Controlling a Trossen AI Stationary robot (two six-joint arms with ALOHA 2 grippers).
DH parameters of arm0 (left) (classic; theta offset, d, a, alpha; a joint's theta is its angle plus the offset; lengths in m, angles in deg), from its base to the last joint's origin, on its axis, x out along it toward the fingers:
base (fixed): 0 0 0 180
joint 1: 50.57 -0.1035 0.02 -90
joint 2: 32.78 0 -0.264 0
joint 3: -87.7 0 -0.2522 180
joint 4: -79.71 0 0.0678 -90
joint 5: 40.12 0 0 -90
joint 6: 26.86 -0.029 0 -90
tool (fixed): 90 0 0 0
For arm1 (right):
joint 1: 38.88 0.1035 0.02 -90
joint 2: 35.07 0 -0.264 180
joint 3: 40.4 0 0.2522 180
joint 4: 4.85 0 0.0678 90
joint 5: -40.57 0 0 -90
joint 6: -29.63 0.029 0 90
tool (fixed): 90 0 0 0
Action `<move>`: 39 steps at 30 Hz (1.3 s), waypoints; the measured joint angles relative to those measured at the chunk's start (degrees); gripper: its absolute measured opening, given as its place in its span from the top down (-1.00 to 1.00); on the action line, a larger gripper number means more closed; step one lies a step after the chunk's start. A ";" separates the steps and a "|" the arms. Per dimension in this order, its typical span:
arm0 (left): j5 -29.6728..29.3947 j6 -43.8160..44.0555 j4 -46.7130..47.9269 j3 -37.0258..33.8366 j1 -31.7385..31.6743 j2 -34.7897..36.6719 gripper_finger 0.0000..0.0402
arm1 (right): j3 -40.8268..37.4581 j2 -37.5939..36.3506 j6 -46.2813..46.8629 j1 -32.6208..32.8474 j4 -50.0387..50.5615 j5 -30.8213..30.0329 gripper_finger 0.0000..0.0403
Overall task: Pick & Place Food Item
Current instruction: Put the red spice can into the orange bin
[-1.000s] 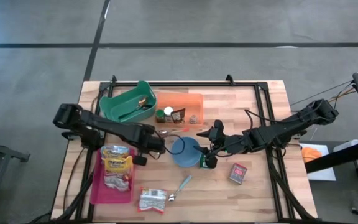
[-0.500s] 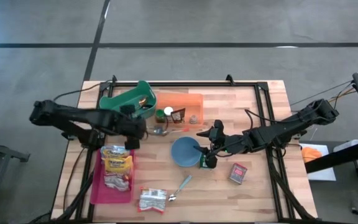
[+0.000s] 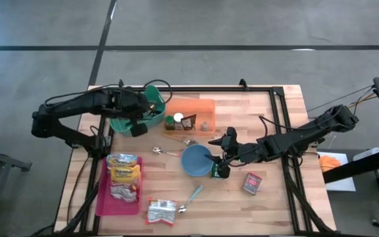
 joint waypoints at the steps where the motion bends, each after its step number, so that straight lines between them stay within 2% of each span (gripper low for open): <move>1: -0.01 -0.58 -0.44 -0.29 0.00 0.02 0.99 | 0.00 0.01 0.00 0.00 0.20 0.00 -0.32; 8: 0.97 -0.69 -1.64 -2.02 -0.07 0.02 1.00 | 0.00 0.00 0.25 0.00 0.27 0.00 -0.32; 13: 12.48 0.75 -6.65 -7.09 0.44 0.06 1.00 | 0.00 0.00 1.08 0.00 0.24 0.00 -0.32; 15: 14.63 0.93 -10.11 -10.48 1.40 0.02 1.00 | 0.00 0.00 1.09 0.00 0.23 0.00 -0.32; 26: 14.88 -5.94 -30.84 -26.09 6.79 0.02 0.97 | 0.00 0.00 0.85 -0.02 0.18 0.00 -0.32; 32: 15.01 -5.92 -34.84 -28.84 7.52 0.02 0.67 | 0.00 0.00 0.86 -0.02 0.21 -0.02 -0.32; 36: 15.57 1.79 -34.98 -27.68 7.56 0.02 0.42 | 0.00 0.00 0.87 -0.07 0.18 -0.02 -0.32; 39: 18.87 10.96 -34.97 -26.13 7.78 0.02 0.28 | 0.00 0.00 0.87 -0.04 0.18 -0.02 -0.32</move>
